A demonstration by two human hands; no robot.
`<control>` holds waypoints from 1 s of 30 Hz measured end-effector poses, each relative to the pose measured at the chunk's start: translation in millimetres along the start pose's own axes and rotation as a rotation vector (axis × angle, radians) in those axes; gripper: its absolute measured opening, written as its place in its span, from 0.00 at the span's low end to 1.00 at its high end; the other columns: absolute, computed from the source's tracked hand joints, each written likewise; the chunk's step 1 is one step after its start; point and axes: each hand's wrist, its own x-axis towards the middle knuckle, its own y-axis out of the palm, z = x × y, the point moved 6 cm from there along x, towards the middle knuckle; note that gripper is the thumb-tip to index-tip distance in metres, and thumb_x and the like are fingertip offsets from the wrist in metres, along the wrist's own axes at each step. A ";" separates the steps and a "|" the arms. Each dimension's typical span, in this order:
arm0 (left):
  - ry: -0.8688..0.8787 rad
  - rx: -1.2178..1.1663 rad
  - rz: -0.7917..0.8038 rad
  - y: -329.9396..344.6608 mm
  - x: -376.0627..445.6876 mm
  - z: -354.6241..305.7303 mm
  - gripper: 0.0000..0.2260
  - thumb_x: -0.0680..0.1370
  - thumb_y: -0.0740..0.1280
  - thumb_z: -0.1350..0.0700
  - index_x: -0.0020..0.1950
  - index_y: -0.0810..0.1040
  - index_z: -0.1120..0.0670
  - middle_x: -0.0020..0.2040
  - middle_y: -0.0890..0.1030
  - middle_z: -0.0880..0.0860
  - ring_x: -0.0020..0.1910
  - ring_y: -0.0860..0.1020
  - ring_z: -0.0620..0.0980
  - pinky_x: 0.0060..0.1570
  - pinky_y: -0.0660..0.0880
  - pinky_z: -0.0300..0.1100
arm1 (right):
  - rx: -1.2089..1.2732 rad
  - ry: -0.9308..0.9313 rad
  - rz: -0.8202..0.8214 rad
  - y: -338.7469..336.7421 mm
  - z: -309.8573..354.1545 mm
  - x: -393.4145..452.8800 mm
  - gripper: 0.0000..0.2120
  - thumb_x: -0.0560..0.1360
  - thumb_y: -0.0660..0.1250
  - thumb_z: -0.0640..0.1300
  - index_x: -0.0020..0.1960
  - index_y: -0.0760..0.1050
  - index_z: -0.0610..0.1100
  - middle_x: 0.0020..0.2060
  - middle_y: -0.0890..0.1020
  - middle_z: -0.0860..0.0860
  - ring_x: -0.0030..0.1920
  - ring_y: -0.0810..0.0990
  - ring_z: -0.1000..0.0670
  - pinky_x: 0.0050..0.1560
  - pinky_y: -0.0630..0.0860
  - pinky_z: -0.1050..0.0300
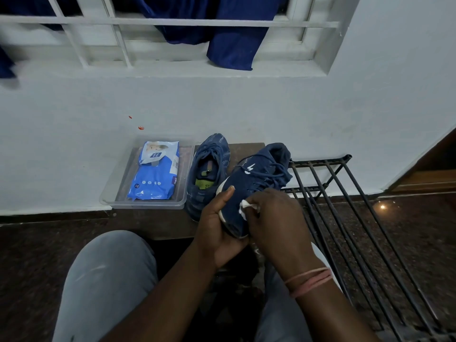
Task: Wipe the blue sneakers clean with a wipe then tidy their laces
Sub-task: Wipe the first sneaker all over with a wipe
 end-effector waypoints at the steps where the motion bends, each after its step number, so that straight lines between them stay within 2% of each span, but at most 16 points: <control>1: 0.013 0.014 0.001 -0.4 0.5 -1.3 0.27 0.81 0.64 0.44 0.75 0.74 0.59 0.63 0.82 0.60 0.59 0.83 0.58 0.69 0.74 0.54 | 0.018 -0.013 0.025 2.0 1.6 -0.6 0.04 0.74 0.69 0.46 0.43 0.82 0.49 0.40 0.82 0.51 0.41 0.79 0.49 0.51 0.77 0.49; 4: 0.034 0.005 0.056 -2.3 0.4 -5.8 0.25 0.85 0.59 0.45 0.74 0.74 0.62 0.66 0.80 0.63 0.67 0.78 0.62 0.71 0.72 0.56 | 0.244 -0.056 0.181 13.0 11.2 -6.0 0.05 0.77 0.69 0.45 0.43 0.81 0.50 0.41 0.81 0.56 0.42 0.79 0.57 0.49 0.76 0.54; 5: 0.028 -0.007 0.083 -0.6 -0.8 -4.7 0.27 0.85 0.58 0.45 0.75 0.72 0.63 0.67 0.79 0.65 0.69 0.76 0.63 0.72 0.71 0.57 | 0.290 -0.023 0.166 11.1 5.7 -6.1 0.05 0.77 0.70 0.45 0.42 0.81 0.51 0.41 0.81 0.57 0.43 0.79 0.58 0.49 0.76 0.56; 7: 0.016 -0.061 0.030 -5.0 0.8 -2.9 0.30 0.83 0.62 0.42 0.77 0.70 0.62 0.73 0.74 0.65 0.74 0.71 0.64 0.75 0.65 0.60 | 0.343 0.081 -0.026 -0.3 -15.8 -4.3 0.04 0.77 0.71 0.45 0.44 0.81 0.51 0.42 0.81 0.58 0.44 0.79 0.59 0.48 0.76 0.56; 9: 0.036 -0.117 0.044 -0.8 2.0 -4.2 0.32 0.81 0.64 0.40 0.77 0.70 0.60 0.77 0.70 0.62 0.76 0.69 0.61 0.70 0.69 0.58 | 0.431 0.174 -0.232 -11.3 -35.3 -6.9 0.03 0.77 0.72 0.42 0.47 0.81 0.50 0.44 0.82 0.57 0.47 0.80 0.59 0.50 0.77 0.56; 11: 0.061 -0.144 0.027 1.1 3.5 -6.4 0.32 0.80 0.65 0.38 0.78 0.70 0.57 0.78 0.69 0.60 0.74 0.69 0.60 0.65 0.71 0.54 | 0.474 0.160 -0.320 -13.2 -37.4 -9.8 0.04 0.78 0.72 0.40 0.50 0.82 0.49 0.46 0.81 0.55 0.50 0.80 0.59 0.53 0.77 0.58; 12: 0.057 -0.144 0.004 0.2 3.6 -6.7 0.33 0.81 0.64 0.38 0.78 0.69 0.57 0.78 0.69 0.60 0.75 0.68 0.59 0.69 0.69 0.54 | 0.463 0.134 -0.336 -10.7 -35.9 -11.0 0.05 0.78 0.72 0.40 0.51 0.82 0.48 0.47 0.81 0.55 0.51 0.79 0.59 0.54 0.77 0.59; 14: 0.039 -0.160 0.008 -1.0 4.7 -5.6 0.33 0.82 0.62 0.38 0.79 0.67 0.59 0.77 0.69 0.62 0.77 0.66 0.60 0.77 0.62 0.57 | 0.438 0.103 -0.341 -3.9 -33.6 -14.4 0.06 0.79 0.71 0.39 0.53 0.81 0.47 0.49 0.81 0.53 0.54 0.79 0.57 0.56 0.77 0.55; 15: 0.030 -0.181 0.022 -1.7 5.3 -4.4 0.33 0.82 0.61 0.38 0.78 0.67 0.61 0.77 0.70 0.63 0.76 0.69 0.61 0.76 0.64 0.58 | 0.429 0.090 -0.336 -1.2 -31.4 -16.1 0.06 0.79 0.70 0.39 0.54 0.81 0.47 0.50 0.81 0.53 0.54 0.79 0.57 0.56 0.77 0.54; 17: 0.017 -0.224 0.062 1.2 2.2 -6.1 0.33 0.82 0.62 0.38 0.75 0.71 0.64 0.74 0.73 0.65 0.69 0.76 0.64 0.65 0.76 0.59 | 0.423 -0.004 -0.286 2.8 -19.3 -19.6 0.07 0.80 0.69 0.38 0.55 0.82 0.46 0.51 0.81 0.53 0.55 0.79 0.58 0.56 0.77 0.57; 18: 0.014 -0.233 0.070 3.0 -0.4 -7.9 0.33 0.82 0.62 0.38 0.73 0.73 0.65 0.72 0.75 0.66 0.65 0.79 0.65 0.60 0.79 0.60 | 0.414 -0.076 -0.235 4.1 -8.8 -21.7 0.07 0.79 0.69 0.37 0.54 0.82 0.46 0.50 0.81 0.53 0.54 0.79 0.58 0.56 0.75 0.62; 20: -0.006 -0.230 0.054 1.8 -2.6 -8.9 0.33 0.81 0.62 0.38 0.72 0.75 0.65 0.69 0.77 0.66 0.62 0.81 0.66 0.58 0.80 0.61 | 0.375 -0.177 -0.165 4.9 3.7 -24.1 0.07 0.79 0.69 0.37 0.53 0.82 0.46 0.48 0.80 0.54 0.51 0.78 0.59 0.54 0.72 0.68; 24: 0.001 -0.210 -0.010 -0.2 0.4 -4.1 0.33 0.82 0.63 0.39 0.77 0.69 0.63 0.74 0.73 0.64 0.70 0.75 0.63 0.73 0.68 0.58 | 0.299 -0.017 -0.313 -2.7 -30.8 -16.2 0.05 0.78 0.71 0.39 0.52 0.83 0.46 0.47 0.82 0.53 0.49 0.79 0.57 0.51 0.77 0.56; 26: 0.017 -0.231 -0.004 2.3 1.5 -6.6 0.32 0.82 0.62 0.39 0.75 0.71 0.64 0.73 0.73 0.64 0.69 0.77 0.64 0.71 0.72 0.58 | 0.352 -0.045 -0.284 -1.7 -24.1 -21.6 0.06 0.78 0.70 0.39 0.53 0.83 0.46 0.48 0.82 0.54 0.51 0.80 0.58 0.52 0.77 0.57; 28: 0.039 -0.248 -0.007 3.8 -1.0 -11.0 0.31 0.82 0.62 0.40 0.70 0.76 0.65 0.70 0.77 0.65 0.63 0.81 0.65 0.61 0.79 0.60 | 0.408 -0.148 -0.193 2.8 -2.5 -31.9 0.08 0.78 0.71 0.37 0.54 0.83 0.46 0.50 0.82 0.55 0.53 0.80 0.59 0.55 0.75 0.64; 30: 0.027 -0.251 -0.025 1.2 -2.0 -10.4 0.31 0.82 0.62 0.40 0.70 0.77 0.65 0.70 0.76 0.65 0.64 0.80 0.65 0.63 0.77 0.61 | 0.406 -0.158 -0.199 5.0 -6.4 -31.7 0.08 0.77 0.71 0.37 0.54 0.83 0.47 0.49 0.82 0.55 0.52 0.80 0.60 0.55 0.76 0.65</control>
